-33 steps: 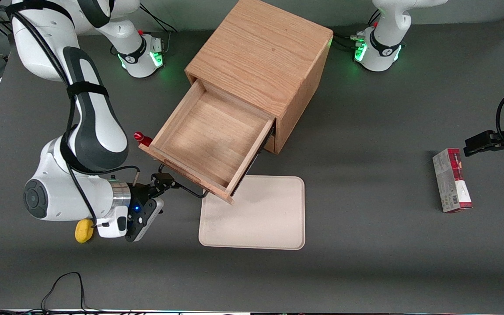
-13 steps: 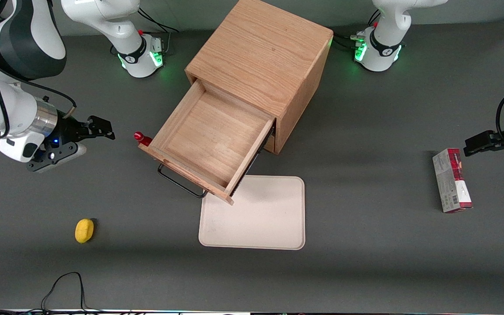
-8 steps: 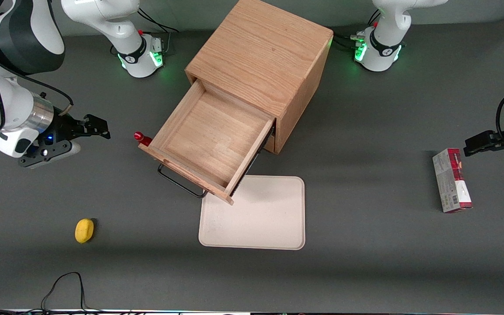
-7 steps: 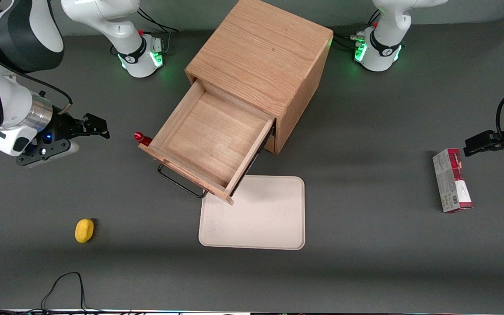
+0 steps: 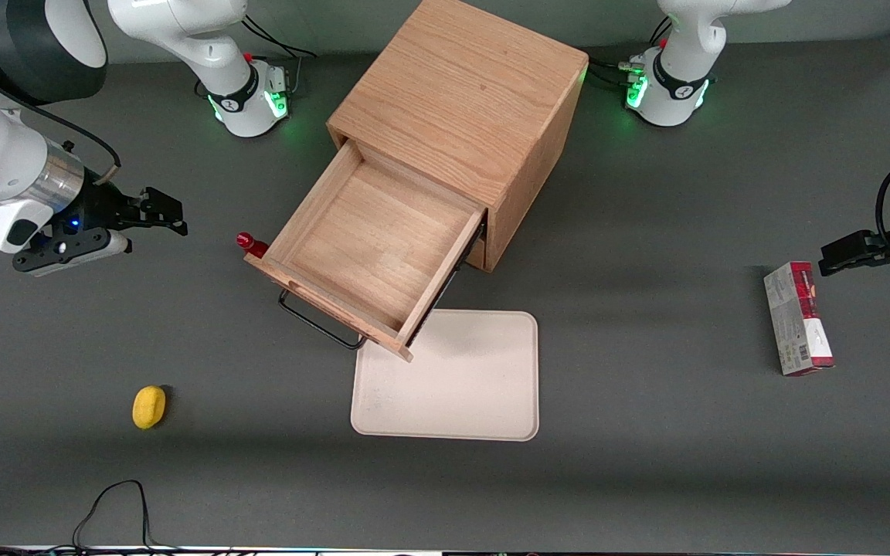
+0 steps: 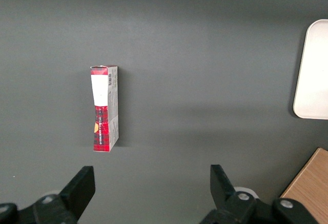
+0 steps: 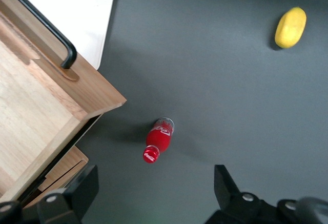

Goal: Open upper drawer

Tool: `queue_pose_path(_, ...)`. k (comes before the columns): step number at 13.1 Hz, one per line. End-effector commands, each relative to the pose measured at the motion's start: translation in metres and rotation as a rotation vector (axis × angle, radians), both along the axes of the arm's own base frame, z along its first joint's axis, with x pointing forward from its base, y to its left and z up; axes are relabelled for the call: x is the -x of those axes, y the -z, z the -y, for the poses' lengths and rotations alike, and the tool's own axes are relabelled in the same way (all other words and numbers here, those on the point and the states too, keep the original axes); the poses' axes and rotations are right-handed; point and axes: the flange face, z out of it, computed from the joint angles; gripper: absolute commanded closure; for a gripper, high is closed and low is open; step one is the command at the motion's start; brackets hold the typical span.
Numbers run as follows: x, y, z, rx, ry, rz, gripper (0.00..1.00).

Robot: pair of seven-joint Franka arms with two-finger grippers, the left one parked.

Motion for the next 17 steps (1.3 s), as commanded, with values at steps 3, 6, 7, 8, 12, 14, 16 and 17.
queue_pose_path(3,0.015,-0.011,0.015,0.010,0.057,0.026,0.00)
queue_pose_path(6,0.016,-0.024,0.019,0.049,0.052,0.034,0.00)
queue_pose_path(7,0.014,-0.029,0.017,0.052,0.051,0.039,0.00)
queue_pose_path(8,0.013,-0.035,0.012,0.053,0.043,0.045,0.00)
queue_pose_path(12,0.008,-0.053,0.009,0.050,0.036,0.043,0.00)
queue_pose_path(14,0.007,-0.054,0.011,0.052,0.036,0.025,0.00)
queue_pose_path(16,0.006,-0.056,0.014,0.074,0.035,0.029,0.00)
queue_pose_path(17,0.006,-0.055,0.017,0.074,0.041,0.027,0.00)
